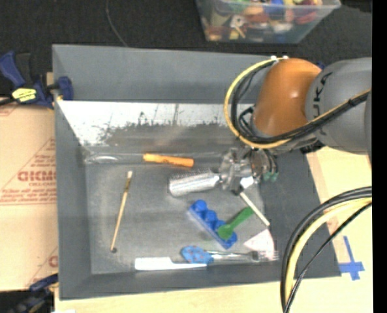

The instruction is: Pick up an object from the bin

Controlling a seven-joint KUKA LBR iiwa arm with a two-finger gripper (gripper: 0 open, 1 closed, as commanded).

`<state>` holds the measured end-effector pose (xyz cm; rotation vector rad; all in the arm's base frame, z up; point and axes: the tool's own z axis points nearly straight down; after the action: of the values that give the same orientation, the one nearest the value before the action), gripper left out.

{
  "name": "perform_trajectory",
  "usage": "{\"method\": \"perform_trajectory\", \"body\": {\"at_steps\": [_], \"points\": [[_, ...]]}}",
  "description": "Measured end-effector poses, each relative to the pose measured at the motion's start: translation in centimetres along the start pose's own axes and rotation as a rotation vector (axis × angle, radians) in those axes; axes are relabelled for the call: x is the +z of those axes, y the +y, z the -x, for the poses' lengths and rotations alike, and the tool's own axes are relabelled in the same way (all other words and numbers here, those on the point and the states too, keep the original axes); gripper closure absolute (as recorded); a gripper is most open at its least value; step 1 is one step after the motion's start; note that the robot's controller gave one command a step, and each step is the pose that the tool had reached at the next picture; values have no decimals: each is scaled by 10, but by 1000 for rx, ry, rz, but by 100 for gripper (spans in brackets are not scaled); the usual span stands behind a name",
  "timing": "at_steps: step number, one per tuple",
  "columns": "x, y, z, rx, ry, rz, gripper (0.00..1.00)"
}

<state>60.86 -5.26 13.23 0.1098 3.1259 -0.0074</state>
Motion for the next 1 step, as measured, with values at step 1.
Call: {"method": "perform_trajectory", "body": {"at_steps": [1], "points": [[-24,0,2,-1,-8,0,100]]}}
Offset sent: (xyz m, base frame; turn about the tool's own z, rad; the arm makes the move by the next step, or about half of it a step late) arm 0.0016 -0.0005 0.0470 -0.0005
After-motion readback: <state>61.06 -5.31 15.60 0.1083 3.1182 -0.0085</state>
